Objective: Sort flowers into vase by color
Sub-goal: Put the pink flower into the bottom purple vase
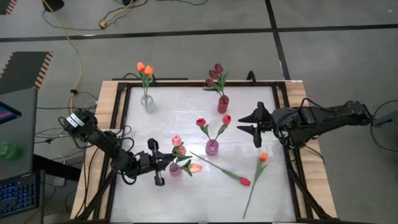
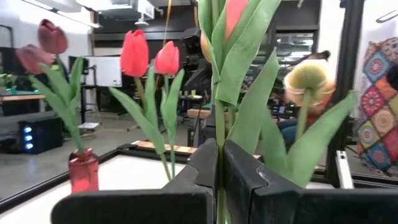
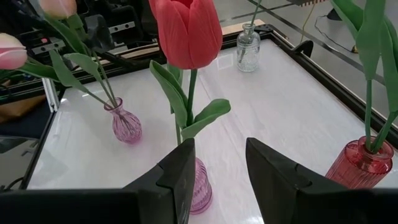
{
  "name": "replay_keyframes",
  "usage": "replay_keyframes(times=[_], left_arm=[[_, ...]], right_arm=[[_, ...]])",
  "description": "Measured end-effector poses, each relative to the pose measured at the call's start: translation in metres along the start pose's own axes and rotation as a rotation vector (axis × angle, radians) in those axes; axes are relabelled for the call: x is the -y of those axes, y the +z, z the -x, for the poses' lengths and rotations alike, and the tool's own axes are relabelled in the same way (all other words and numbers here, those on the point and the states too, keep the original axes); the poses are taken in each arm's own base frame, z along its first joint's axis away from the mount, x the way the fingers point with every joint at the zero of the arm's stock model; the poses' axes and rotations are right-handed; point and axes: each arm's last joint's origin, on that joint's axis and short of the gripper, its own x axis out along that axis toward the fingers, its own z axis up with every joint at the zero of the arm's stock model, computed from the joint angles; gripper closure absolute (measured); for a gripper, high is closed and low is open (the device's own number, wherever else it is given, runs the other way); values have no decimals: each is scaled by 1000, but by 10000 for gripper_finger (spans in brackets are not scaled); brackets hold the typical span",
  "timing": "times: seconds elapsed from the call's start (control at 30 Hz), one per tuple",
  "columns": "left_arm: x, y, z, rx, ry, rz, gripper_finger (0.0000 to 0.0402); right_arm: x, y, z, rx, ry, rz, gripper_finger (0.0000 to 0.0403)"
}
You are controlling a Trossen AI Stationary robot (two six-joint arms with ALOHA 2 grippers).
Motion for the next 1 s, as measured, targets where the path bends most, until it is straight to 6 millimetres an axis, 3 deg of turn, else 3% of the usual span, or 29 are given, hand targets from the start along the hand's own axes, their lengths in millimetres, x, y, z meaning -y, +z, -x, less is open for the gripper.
replay_keyframes(times=[1.0], left_arm=[[4, -3, 4, -32, -4, -52, 400]], right_arm=[[0, 0, 0, 0, 0, 0, 235]])
